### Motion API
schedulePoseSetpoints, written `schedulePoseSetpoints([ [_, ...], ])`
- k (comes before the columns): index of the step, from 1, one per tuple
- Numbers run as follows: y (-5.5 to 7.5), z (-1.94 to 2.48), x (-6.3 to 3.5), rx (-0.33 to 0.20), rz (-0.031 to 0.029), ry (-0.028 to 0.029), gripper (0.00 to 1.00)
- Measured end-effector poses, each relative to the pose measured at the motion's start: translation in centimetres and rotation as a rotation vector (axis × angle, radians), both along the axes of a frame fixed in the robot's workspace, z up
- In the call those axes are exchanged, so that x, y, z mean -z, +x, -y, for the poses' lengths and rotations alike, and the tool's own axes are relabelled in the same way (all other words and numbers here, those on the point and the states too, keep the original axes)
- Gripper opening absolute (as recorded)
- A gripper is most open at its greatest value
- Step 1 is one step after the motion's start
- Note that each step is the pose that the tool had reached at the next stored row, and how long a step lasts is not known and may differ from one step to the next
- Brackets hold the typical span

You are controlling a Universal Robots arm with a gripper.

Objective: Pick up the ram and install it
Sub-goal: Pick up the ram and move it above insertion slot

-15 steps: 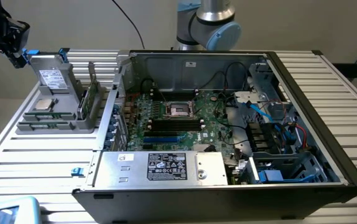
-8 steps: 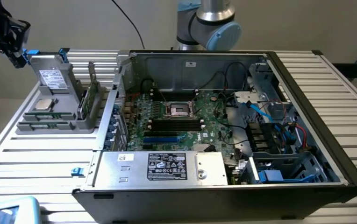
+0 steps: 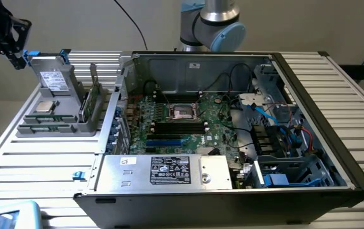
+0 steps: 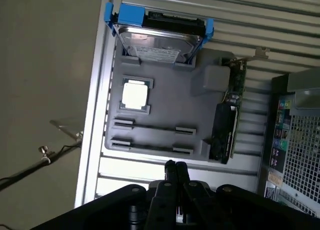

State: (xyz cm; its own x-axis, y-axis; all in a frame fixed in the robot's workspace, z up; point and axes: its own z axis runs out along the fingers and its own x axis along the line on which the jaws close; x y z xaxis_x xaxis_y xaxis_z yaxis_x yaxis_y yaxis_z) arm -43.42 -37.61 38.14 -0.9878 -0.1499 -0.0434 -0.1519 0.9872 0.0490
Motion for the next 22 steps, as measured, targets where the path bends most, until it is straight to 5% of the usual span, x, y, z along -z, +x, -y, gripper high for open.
schedulePoseSetpoints([
  [22, 0.0, 0.0, 0.03, -0.4, 0.0, 0.0, 0.11],
])
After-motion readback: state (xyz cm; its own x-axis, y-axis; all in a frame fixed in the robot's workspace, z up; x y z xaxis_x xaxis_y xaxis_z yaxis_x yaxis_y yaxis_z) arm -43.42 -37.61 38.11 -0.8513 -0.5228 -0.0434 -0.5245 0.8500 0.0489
